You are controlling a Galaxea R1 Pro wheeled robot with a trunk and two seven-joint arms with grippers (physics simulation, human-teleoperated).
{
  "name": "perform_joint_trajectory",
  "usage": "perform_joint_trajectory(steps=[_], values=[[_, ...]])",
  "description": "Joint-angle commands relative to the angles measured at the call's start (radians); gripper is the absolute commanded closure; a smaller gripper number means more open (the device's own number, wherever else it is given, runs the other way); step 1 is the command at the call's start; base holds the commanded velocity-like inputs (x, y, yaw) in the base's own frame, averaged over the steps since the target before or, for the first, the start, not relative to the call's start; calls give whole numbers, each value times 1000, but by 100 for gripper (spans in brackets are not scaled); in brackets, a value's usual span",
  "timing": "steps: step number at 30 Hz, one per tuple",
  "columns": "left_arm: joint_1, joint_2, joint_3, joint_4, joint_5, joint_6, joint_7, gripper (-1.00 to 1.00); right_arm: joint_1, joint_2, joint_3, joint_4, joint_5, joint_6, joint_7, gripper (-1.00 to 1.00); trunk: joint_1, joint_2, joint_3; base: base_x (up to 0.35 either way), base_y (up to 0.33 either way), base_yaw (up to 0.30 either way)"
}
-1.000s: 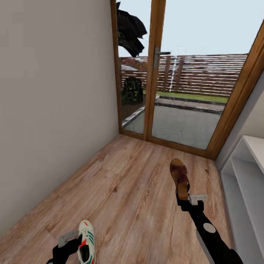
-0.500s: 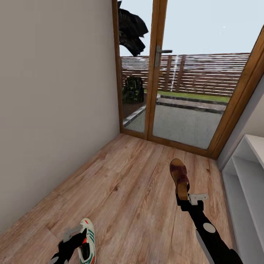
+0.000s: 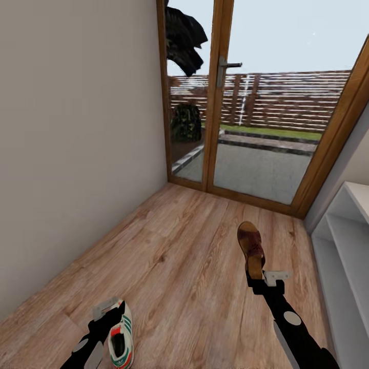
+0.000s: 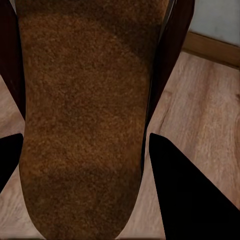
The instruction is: Pick up the two gym shoes and the two sandals from the corridor floor and place them onto the hallstand (shoe rack) in the corridor, making sure they are on the rack and not on the floor. Arrange them so the two gym shoes are next to each other and the two sandals are next to each other.
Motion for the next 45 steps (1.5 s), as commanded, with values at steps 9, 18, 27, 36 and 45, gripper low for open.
perform_joint_trajectory(steps=[9,18,27,36,45], values=[[4,-5,6,3,12,-3,-9,-100,0,-1,0,-16,-2,3,-4,100,34,-64,-43,0,0,0],[9,-4,6,5,10,-4,-7,-100,0,-3,-3,-152,-3,191,-4,100,65,-120,-86,0,0,15],[9,-5,1,63,6,-7,-7,-100,0,0,-1,-415,-4,390,-3,100,70,-122,-135,0,0,70],[9,-5,1,68,11,-15,-7,-100,0,3,1,-420,-5,393,-3,100,74,-124,-184,0,0,86],[-2,-7,-3,65,12,-87,-9,-100,0,6,1,-420,-5,393,-3,100,74,-124,-192,0,0,42]])
